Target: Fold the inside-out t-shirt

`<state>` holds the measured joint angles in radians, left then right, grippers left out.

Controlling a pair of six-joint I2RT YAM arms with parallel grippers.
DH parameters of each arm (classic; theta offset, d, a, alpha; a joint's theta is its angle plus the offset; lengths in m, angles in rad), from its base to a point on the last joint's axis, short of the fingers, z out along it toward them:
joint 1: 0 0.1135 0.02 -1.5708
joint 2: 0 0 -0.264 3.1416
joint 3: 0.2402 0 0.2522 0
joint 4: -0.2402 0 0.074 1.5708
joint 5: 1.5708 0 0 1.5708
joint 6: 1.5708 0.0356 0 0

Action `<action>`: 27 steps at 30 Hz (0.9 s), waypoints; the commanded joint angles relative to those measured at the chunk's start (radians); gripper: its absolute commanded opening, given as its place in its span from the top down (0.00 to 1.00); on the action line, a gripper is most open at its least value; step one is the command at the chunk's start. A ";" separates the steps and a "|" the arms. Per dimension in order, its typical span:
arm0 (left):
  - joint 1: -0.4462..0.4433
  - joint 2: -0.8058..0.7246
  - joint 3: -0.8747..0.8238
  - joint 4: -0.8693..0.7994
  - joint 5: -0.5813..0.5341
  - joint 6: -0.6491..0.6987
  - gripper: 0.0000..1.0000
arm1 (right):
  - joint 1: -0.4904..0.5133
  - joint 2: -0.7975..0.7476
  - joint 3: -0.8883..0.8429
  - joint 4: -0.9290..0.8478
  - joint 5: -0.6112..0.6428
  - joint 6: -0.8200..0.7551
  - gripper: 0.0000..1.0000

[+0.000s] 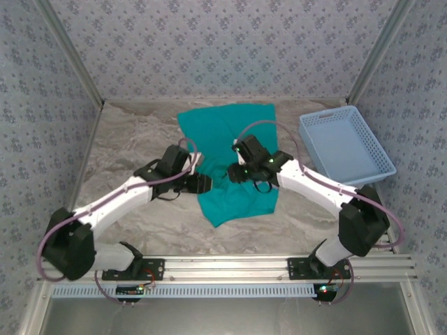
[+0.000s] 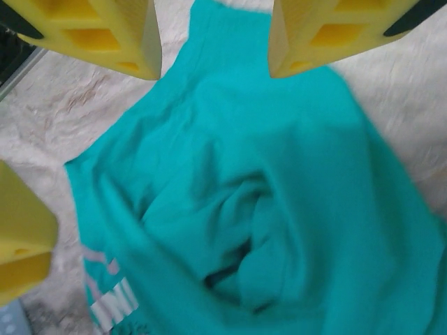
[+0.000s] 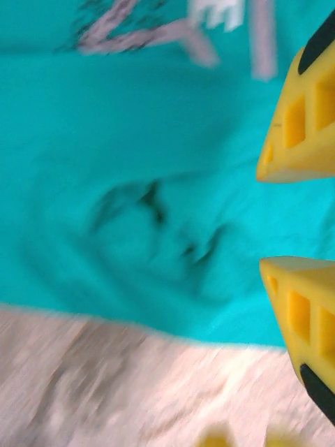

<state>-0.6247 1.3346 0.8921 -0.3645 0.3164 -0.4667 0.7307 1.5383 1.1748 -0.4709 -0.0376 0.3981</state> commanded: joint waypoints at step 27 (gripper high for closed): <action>0.077 0.162 -0.131 0.184 0.124 -0.039 1.00 | -0.045 -0.006 -0.374 0.146 -0.072 0.025 1.00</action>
<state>-0.5537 1.4929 0.8482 -0.1967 0.3717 -0.4671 0.6849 1.5070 0.9001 -0.3225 -0.0559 0.4137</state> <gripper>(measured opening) 0.060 0.059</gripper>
